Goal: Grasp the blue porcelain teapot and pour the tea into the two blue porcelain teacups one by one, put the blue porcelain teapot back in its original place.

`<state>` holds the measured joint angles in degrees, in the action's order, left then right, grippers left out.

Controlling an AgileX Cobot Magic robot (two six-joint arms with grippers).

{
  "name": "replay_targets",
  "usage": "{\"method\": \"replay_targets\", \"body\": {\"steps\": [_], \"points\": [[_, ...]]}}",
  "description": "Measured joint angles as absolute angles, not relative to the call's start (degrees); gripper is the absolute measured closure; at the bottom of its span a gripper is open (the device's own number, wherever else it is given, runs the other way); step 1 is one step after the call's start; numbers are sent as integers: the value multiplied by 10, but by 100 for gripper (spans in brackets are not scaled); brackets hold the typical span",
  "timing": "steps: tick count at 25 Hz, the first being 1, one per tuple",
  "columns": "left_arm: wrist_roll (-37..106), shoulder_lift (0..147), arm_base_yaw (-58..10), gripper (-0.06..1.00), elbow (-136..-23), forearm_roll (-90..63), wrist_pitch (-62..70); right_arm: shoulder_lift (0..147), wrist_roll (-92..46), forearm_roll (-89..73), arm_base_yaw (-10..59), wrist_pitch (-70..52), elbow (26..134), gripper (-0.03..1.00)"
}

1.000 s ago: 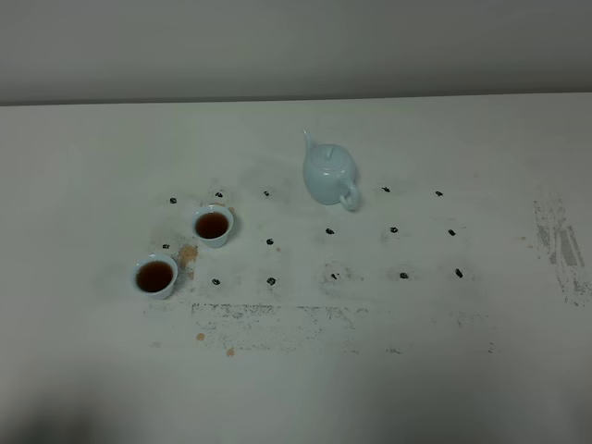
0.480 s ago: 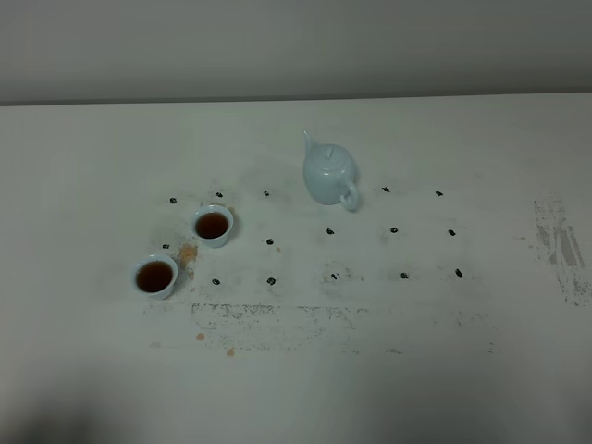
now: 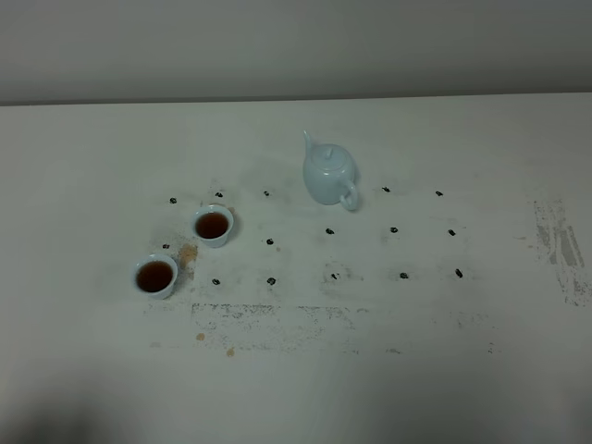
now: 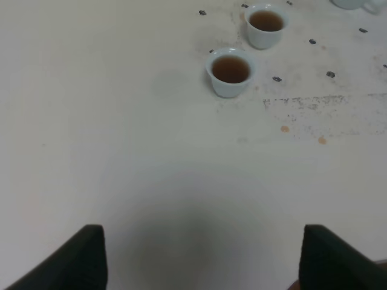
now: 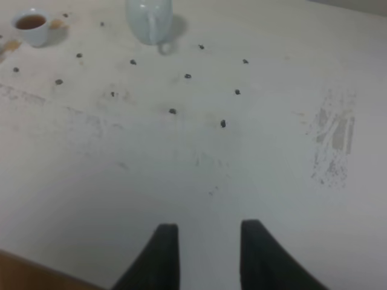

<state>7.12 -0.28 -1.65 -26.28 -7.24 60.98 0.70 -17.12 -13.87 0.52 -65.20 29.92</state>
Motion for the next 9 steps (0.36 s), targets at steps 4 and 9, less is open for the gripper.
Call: {"method": "replay_targets", "body": {"steps": [4,9], "points": [[71,-3,-16,31,-263,-72,610,7,-171,-140,5,-652,299,73],[71,-3,-16,31,-263,-72,610,7,-171,-140,5,-652,299,73]]}}
